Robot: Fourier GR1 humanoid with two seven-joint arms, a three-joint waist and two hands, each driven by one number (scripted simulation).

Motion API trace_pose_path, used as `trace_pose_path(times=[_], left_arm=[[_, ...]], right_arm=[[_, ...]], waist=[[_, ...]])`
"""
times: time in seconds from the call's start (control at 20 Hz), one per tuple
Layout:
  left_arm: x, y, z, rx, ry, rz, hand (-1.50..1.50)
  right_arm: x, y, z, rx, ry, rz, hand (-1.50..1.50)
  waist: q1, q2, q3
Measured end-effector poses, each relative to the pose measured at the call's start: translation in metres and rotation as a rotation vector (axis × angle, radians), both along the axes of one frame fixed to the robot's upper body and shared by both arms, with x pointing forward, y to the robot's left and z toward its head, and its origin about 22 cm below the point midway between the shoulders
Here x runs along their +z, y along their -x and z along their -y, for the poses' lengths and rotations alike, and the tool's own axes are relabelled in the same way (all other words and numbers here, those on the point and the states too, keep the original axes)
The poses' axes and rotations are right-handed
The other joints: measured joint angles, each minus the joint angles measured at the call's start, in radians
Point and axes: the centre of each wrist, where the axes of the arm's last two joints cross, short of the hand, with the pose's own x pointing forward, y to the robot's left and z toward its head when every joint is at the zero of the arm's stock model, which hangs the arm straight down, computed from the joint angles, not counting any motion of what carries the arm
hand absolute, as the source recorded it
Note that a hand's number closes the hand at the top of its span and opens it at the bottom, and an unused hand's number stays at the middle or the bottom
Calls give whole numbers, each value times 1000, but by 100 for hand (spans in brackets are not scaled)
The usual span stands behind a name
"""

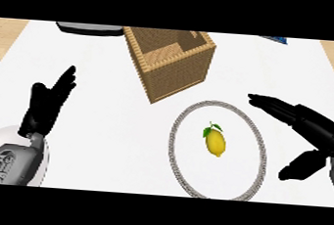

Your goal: Pick the lemon from the placemat and place it in the basket

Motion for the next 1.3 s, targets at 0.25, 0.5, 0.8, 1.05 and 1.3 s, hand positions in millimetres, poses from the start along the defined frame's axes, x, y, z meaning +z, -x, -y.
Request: trace_pose_path(times=[0.25, 0.5, 0.8, 1.05, 1.3], left_arm=[[8, 1, 7, 0, 4, 1, 0], [6, -2, 5, 1, 15, -6, 0], [9, -1, -1, 4, 5, -3, 0], [5, 4, 5, -8, 8, -6, 0], [2, 1, 7, -6, 11, -8, 0]], right_arm=[[-21, -1, -20, 11, 4, -25, -150], [-41, -6, -34, 13, 8, -24, -150], [-65, -3, -55, 15, 5, -14, -150], [-78, -13, -63, 23, -3, -17, -150], [-82, -20, -68, 27, 10, -27, -150]], waist=[[0, 0, 0], [-1, 0, 0], [-2, 0, 0], [-1, 0, 0], [-1, 0, 0]])
